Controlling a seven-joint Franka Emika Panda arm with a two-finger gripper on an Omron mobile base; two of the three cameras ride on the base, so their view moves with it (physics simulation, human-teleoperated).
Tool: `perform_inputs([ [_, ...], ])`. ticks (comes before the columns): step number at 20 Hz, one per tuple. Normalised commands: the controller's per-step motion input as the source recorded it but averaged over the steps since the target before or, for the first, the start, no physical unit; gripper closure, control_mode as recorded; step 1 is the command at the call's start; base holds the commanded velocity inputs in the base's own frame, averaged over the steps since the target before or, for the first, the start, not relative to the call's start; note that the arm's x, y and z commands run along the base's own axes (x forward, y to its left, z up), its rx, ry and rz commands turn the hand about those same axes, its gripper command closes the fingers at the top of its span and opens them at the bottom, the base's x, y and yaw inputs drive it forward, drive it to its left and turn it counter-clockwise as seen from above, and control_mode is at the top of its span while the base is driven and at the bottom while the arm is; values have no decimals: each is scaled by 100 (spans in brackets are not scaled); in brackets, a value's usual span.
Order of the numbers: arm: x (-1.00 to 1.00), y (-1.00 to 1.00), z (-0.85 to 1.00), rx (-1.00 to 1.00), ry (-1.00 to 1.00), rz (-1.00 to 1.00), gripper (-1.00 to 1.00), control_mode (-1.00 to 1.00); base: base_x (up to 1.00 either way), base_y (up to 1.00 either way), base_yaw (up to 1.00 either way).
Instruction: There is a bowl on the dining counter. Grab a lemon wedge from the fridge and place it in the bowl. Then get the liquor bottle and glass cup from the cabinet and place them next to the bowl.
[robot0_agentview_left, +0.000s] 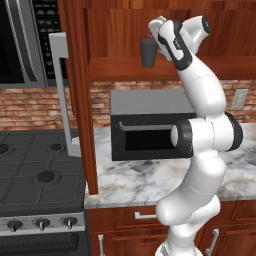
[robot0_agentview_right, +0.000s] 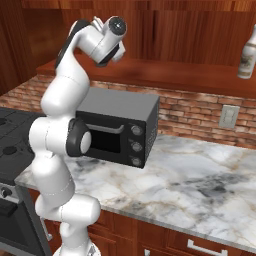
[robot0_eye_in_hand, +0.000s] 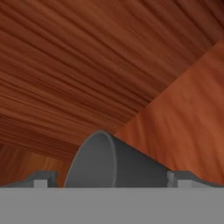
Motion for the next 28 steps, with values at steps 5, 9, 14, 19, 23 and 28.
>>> perform_inputs([
  [5, 2, 0, 0, 0, 3, 0, -100, -100, 0, 0, 0],
  [9, 0, 0, -1, 0, 2, 0, -100, -100, 0, 0, 0],
  [14, 0, 0, -5, 0, 0, 0, -100, -100, 0, 0, 0],
  [19, 0, 0, -11, 0, 0, 0, -100, -100, 0, 0, 0],
  [23, 0, 0, -16, 0, 0, 0, -100, -100, 0, 0, 0],
  [28, 0, 0, -17, 0, 0, 0, -100, -100, 0, 0, 0],
])
